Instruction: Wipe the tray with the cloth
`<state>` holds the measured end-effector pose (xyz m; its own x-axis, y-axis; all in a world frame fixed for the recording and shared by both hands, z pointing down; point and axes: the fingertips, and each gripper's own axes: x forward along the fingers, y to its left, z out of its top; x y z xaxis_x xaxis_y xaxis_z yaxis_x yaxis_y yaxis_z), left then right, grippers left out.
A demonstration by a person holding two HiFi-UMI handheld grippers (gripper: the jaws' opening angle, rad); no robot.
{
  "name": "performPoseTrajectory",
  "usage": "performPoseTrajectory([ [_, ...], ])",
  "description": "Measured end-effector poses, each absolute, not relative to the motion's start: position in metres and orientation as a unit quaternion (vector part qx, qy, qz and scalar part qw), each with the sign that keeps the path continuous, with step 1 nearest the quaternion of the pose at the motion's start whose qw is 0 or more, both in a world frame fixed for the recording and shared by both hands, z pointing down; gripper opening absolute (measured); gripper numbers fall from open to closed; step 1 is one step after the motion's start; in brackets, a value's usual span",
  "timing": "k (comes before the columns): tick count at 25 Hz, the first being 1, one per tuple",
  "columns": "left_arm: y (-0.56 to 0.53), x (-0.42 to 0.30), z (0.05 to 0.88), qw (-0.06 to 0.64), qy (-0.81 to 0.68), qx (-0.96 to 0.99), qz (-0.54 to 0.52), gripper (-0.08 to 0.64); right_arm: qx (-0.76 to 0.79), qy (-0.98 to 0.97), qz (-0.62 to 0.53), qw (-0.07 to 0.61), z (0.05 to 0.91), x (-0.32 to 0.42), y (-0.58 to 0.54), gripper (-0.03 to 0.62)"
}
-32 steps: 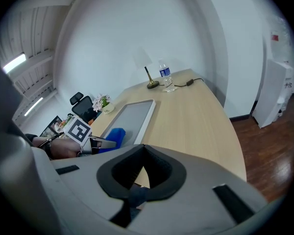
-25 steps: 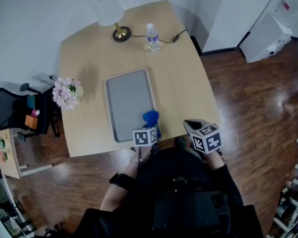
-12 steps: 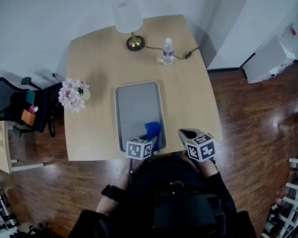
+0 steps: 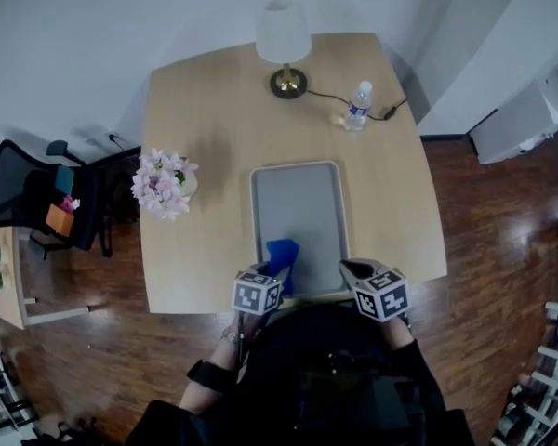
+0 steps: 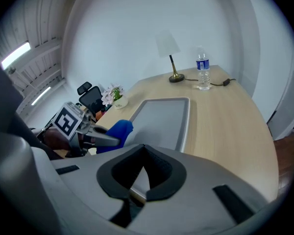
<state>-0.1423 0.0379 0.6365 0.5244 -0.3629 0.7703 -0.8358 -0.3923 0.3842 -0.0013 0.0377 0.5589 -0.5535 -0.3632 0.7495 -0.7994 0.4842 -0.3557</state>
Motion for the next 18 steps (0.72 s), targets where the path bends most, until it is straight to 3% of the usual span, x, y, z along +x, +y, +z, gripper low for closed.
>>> performPoseTrajectory([
  [12, -0.172, -0.188, 0.645, 0.38, -0.474, 0.74, 0.289, 0.098, 0.374, -0.787, 0.375, 0.316, 0.568, 0.034, 0.009, 0.006],
  [18, -0.198, -0.193, 0.67, 0.404, -0.492, 0.706, 0.311, 0.098, 0.369, -0.783, 0.389, 0.316, 0.574, 0.049, 0.0, 0.006],
])
